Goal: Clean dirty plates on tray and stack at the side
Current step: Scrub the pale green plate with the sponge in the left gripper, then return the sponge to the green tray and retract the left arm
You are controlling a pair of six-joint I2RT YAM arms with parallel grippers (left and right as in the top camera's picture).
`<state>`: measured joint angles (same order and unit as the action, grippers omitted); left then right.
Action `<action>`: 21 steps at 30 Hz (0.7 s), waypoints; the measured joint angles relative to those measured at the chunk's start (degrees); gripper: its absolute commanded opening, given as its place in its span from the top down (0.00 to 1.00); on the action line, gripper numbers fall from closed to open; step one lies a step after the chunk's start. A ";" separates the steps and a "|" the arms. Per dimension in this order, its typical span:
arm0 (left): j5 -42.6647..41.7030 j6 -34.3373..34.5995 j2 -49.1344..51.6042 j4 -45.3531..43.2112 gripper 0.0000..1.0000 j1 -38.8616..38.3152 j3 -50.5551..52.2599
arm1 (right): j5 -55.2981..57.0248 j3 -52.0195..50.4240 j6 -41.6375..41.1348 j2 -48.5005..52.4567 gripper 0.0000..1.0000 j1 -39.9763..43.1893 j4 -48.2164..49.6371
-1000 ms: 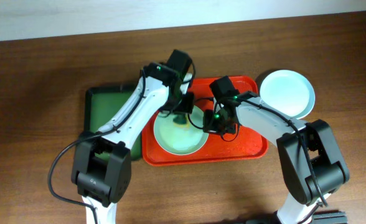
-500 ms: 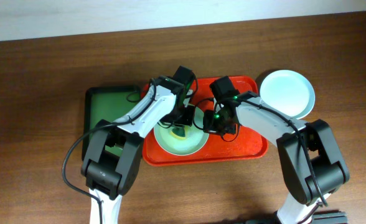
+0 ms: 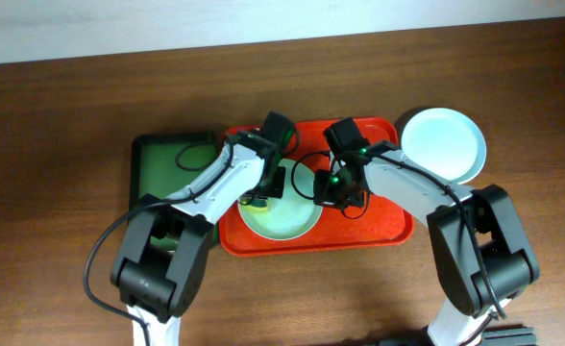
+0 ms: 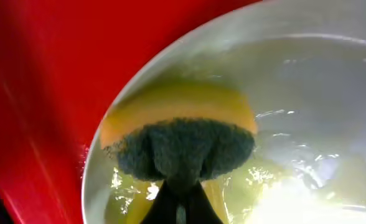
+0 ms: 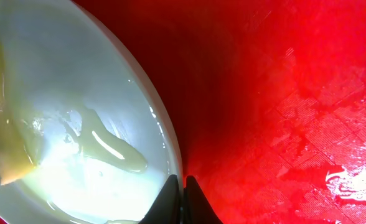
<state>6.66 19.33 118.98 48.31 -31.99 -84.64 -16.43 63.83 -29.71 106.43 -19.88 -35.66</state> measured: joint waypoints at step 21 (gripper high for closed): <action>-7.15 -3.08 -8.83 15.76 1.00 5.51 -7.41 | 0.11 0.00 0.00 0.00 0.96 0.02 0.00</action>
<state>-0.49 16.25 110.15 64.07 -26.48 -92.05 -16.32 63.83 -29.71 106.43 -19.86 -35.66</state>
